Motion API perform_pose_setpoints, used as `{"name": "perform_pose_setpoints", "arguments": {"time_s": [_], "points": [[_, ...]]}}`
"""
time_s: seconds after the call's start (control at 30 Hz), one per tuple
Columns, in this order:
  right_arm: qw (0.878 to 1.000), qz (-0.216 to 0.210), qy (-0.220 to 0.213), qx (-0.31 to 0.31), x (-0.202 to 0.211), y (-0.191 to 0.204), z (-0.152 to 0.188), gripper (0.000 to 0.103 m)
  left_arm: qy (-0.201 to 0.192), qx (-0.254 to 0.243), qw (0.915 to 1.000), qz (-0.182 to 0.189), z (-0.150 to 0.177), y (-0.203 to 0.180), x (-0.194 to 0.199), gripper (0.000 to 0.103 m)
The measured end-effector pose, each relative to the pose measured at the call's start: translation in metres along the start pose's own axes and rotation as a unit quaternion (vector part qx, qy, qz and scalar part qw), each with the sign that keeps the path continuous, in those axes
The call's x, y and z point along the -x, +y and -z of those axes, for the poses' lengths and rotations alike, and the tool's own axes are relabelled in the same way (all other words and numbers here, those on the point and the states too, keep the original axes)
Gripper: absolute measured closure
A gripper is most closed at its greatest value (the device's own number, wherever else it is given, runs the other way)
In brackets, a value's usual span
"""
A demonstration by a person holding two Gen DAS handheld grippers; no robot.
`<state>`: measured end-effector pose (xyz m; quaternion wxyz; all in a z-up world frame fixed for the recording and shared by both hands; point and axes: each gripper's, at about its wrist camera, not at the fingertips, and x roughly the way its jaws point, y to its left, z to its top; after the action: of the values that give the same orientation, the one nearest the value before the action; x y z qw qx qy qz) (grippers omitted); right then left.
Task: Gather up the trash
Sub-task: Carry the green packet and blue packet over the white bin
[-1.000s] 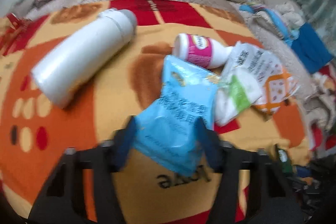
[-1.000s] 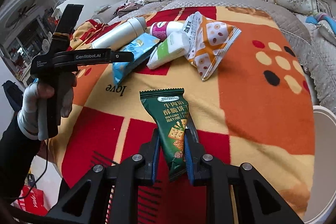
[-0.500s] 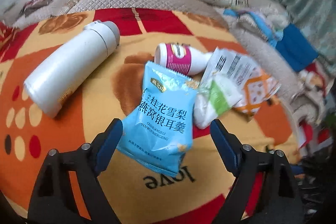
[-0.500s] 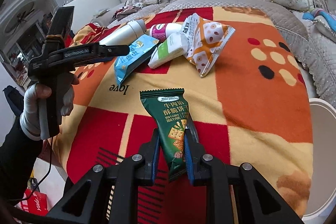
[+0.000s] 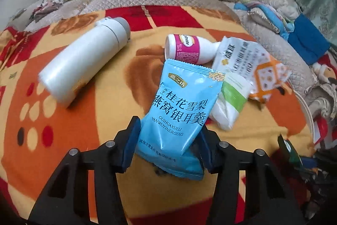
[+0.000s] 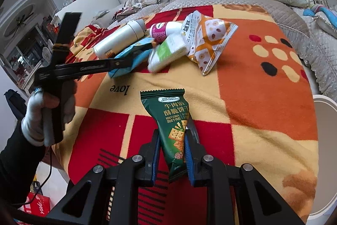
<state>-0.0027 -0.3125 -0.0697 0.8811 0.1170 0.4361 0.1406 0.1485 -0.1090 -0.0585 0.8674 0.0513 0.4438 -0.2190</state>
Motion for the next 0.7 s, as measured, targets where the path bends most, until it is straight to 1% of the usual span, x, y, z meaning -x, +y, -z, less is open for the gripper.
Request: {"name": "perform_pose_setpoints", "arguments": {"time_s": [0.1,0.23,0.37,0.53,0.7], "points": [[1.000,0.006,-0.008,0.000,0.007,0.000,0.002,0.083,-0.007,0.003,1.0000,-0.002,0.015,-0.009,0.019,0.053],[1.000,0.010,-0.013,-0.005,0.015,-0.002,0.007,0.083,-0.013,0.004,0.9999,0.001,0.029,-0.024,0.035,0.053],[1.000,0.020,-0.019,-0.007,0.023,-0.004,0.012,0.083,-0.022,-0.008,0.9997,0.006,0.039,-0.046,0.047,0.053],[0.999,0.028,-0.029,-0.017,0.038,-0.014,0.016,0.083,-0.021,-0.028,0.9992,0.019,0.044,-0.076,0.051,0.053],[0.998,0.045,-0.039,-0.033,0.056,-0.032,0.025,0.083,-0.022,-0.047,0.9980,0.036,0.043,-0.110,0.049,0.053]]}}
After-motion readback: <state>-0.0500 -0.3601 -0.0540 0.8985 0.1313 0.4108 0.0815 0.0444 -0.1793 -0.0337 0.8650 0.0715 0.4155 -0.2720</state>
